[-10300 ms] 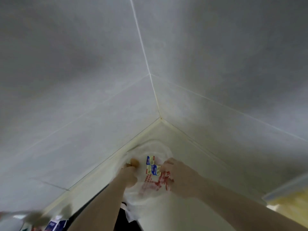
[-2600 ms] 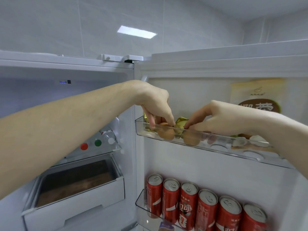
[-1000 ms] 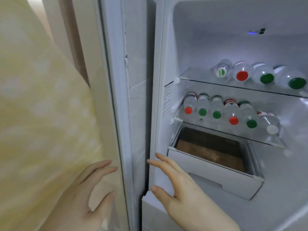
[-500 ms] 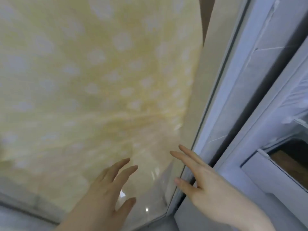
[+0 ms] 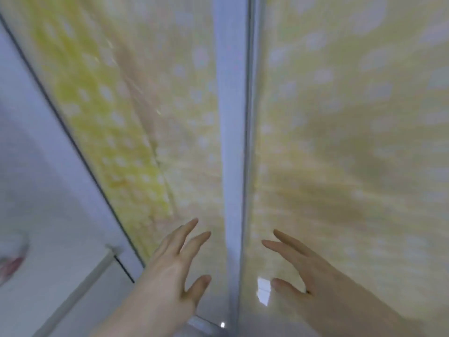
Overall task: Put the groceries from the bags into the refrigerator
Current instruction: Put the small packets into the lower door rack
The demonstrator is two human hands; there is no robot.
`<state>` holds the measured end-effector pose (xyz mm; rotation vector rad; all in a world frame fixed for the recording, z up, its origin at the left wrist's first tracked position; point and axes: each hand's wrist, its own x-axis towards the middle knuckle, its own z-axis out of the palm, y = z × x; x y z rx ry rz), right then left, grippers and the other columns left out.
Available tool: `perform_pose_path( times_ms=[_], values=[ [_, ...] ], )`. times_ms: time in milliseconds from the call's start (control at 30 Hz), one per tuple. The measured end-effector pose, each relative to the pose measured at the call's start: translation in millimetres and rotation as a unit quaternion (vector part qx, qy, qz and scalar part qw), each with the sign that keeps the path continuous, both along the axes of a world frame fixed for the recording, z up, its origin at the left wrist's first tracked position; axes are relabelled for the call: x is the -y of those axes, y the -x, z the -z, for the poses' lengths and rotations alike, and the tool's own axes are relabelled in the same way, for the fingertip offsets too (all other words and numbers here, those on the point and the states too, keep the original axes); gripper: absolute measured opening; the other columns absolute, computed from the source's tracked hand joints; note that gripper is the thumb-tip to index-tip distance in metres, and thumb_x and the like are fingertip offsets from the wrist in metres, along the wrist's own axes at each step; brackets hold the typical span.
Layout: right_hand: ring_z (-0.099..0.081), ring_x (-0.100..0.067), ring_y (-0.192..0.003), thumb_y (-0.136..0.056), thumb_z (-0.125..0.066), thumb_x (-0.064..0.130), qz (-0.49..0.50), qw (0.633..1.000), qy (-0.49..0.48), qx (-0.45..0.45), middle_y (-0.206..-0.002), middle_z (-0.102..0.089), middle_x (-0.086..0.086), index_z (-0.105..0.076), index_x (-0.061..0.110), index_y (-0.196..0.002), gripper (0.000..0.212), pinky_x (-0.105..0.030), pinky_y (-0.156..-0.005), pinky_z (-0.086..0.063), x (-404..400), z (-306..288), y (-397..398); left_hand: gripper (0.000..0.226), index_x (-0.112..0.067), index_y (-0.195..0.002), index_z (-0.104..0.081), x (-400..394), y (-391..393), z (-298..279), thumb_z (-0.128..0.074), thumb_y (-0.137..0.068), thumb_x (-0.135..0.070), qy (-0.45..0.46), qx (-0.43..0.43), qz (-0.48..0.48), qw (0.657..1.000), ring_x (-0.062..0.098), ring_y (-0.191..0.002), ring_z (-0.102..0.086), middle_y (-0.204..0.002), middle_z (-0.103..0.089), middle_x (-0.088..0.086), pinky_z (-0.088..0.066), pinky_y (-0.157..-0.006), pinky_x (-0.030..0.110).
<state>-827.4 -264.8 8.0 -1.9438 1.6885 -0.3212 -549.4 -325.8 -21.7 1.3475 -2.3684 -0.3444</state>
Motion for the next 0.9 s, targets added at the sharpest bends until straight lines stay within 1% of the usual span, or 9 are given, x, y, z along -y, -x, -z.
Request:
perform_pose_path(
  times_ms=[100,233,267,333,433,533,600,733,900],
  values=[
    [-0.012,0.010,-0.149,-0.102,-0.053,0.046,-0.073,0.997,0.011,0.000,-0.146,0.014,0.049,-0.010,0.072,-0.126,0.055,-0.016,-0.116,-0.021,37,2,-66,0.071,-0.045,-0.151,-0.031,-2,-68,-1,-0.053,-0.085,-0.059,0.004,0.007,-0.065,0.998,0.010,-0.152,-0.015,-0.164,0.000,-0.026,-0.022,-0.119,0.029],
    [-0.017,0.007,-0.149,-0.102,-0.053,0.046,-0.153,0.988,0.003,0.000,-0.140,0.015,0.053,-0.012,0.076,-0.121,0.053,-0.019,-0.116,-0.024,74,7,-155,0.070,-0.039,-0.148,-0.043,-9,-160,2,-0.050,-0.082,-0.062,0.021,0.022,-0.148,0.989,0.020,-0.148,-0.034,-0.165,-0.021,-0.014,-0.028,-0.116,0.032],
    [-0.016,0.006,-0.150,-0.102,-0.052,0.048,-0.171,0.985,0.000,-0.001,-0.142,0.013,0.053,-0.014,0.076,-0.121,0.052,-0.023,-0.118,-0.024,81,8,-176,0.070,-0.039,-0.148,-0.042,-11,-181,4,-0.051,-0.082,-0.061,0.019,0.021,-0.166,0.986,0.020,-0.149,-0.031,-0.165,-0.018,-0.015,-0.027,-0.117,0.033],
    [-0.011,0.005,-0.152,-0.102,-0.050,0.050,-0.203,0.979,-0.005,0.001,-0.150,0.011,0.048,-0.015,0.074,-0.130,0.051,-0.028,-0.122,-0.023,94,10,-216,0.071,-0.045,-0.151,-0.032,-16,-223,10,-0.051,-0.085,-0.060,0.011,0.017,-0.207,0.978,0.012,-0.153,-0.014,-0.165,0.000,-0.025,-0.018,-0.121,0.029],
    [-0.005,0.008,-0.152,-0.103,-0.049,0.049,-0.236,0.972,0.003,0.006,-0.156,0.011,0.043,-0.020,0.060,-0.150,0.057,-0.025,-0.122,-0.018,110,13,-273,0.071,-0.046,-0.152,-0.028,-25,-280,15,-0.051,-0.086,-0.060,0.017,0.007,-0.253,0.967,0.005,-0.153,-0.002,-0.162,0.007,-0.031,-0.012,-0.121,0.026],
    [-0.005,0.013,-0.147,-0.104,-0.049,0.047,-0.276,0.961,-0.011,0.022,-0.149,0.014,0.050,-0.020,0.056,-0.152,0.057,-0.019,-0.118,-0.016,124,16,-329,0.070,-0.047,-0.152,-0.024,-36,-325,15,-0.054,-0.090,-0.056,0.003,0.013,-0.295,0.956,0.002,-0.152,0.000,-0.162,0.009,-0.030,-0.010,-0.120,0.022],
    [-0.006,0.011,-0.149,-0.104,-0.049,0.047,-0.296,0.955,-0.020,0.028,-0.153,0.015,0.047,-0.021,0.055,-0.153,0.057,-0.021,-0.120,-0.016,134,20,-362,0.069,-0.046,-0.153,-0.025,-42,-352,18,-0.055,-0.091,-0.056,-0.002,0.016,-0.320,0.947,0.003,-0.152,0.000,-0.163,0.007,-0.028,-0.009,-0.120,0.021],
    [-0.008,0.005,-0.152,-0.104,-0.050,0.046,-0.333,0.942,-0.030,0.023,-0.160,0.014,0.039,-0.024,0.053,-0.153,0.056,-0.024,-0.121,-0.018,153,28,-415,0.071,-0.044,-0.150,-0.033,-49,-393,31,-0.050,-0.083,-0.060,-0.025,0.002,-0.363,0.931,0.007,-0.151,-0.012,-0.163,0.000,-0.028,-0.026,-0.121,0.031],
    [-0.012,-0.001,-0.154,-0.103,-0.049,0.048,-0.377,0.925,-0.043,0.006,-0.161,0.008,0.038,-0.025,0.054,-0.152,0.055,-0.026,-0.122,-0.019,185,39,-463,0.071,-0.044,-0.151,-0.033,-40,-428,53,-0.055,-0.085,-0.058,-0.056,-0.003,-0.412,0.910,0.007,-0.152,-0.008,-0.164,-0.003,-0.026,-0.016,-0.123,0.028]
  ],
)
